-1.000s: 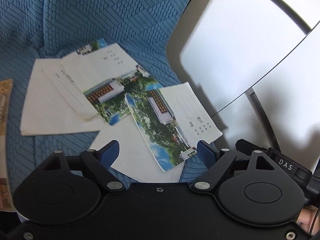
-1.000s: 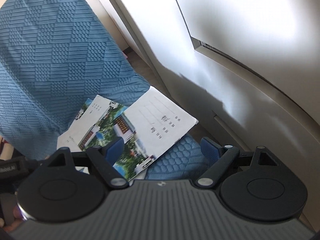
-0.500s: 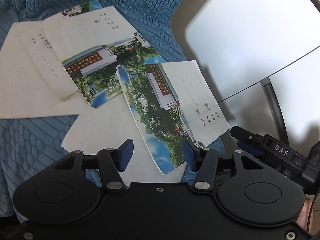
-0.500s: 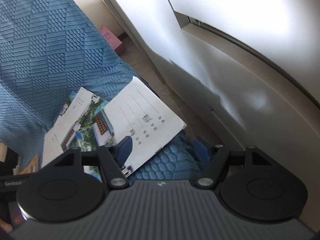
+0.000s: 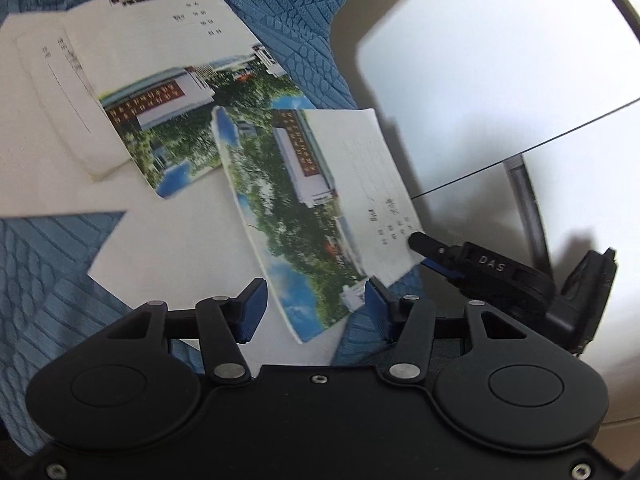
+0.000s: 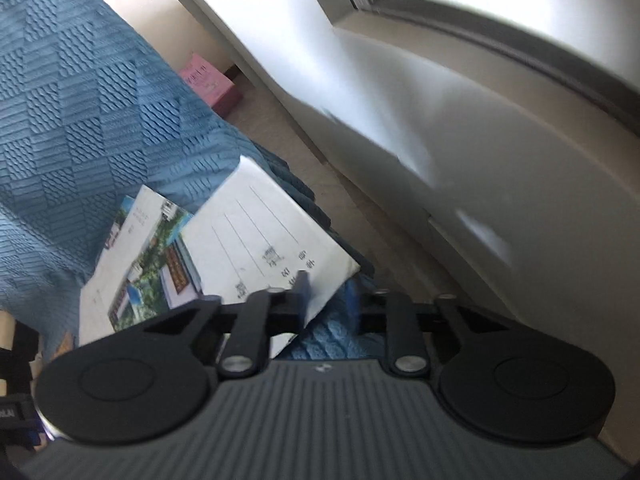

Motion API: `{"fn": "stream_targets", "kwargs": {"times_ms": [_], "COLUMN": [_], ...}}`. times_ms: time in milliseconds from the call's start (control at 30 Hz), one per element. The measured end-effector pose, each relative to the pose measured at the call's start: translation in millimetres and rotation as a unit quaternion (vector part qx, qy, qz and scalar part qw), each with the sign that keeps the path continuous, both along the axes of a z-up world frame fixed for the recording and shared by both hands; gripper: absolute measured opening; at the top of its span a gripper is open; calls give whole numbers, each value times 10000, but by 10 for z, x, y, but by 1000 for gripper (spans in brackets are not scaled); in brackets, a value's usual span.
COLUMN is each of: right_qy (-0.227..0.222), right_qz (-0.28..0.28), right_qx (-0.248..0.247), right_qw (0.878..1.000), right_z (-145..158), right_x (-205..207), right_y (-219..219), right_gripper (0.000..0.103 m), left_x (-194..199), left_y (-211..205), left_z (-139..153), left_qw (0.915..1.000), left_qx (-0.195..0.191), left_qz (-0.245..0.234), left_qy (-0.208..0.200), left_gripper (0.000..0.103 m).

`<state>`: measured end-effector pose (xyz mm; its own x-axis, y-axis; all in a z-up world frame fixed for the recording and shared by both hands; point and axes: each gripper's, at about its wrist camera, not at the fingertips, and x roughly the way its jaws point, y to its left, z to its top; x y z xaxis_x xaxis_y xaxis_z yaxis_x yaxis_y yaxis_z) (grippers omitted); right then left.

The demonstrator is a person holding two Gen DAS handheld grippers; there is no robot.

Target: Organize objects

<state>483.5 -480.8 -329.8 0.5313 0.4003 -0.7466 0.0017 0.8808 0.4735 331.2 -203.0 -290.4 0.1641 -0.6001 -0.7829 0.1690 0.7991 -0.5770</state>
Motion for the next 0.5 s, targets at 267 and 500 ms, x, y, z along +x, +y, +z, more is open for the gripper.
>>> {"fn": "stream_targets", "kwargs": {"times_ms": [267,500], "right_qy": [-432,-555], "right_qz": [133,154], "right_qx": [300,788], "right_qw": [9985,9952], "right_z": [282,481], "right_x": [-77,-250], "right_y": [47,115], "right_gripper": [9,5], "left_x": [-35,-84], "left_y": [-33,-63], "left_z": [47,53], "left_qw": [9958,9871], "left_qx": [-815,-1403], "left_qz": [0,275], "left_qy": [409,724], "left_gripper": [54,55]}}
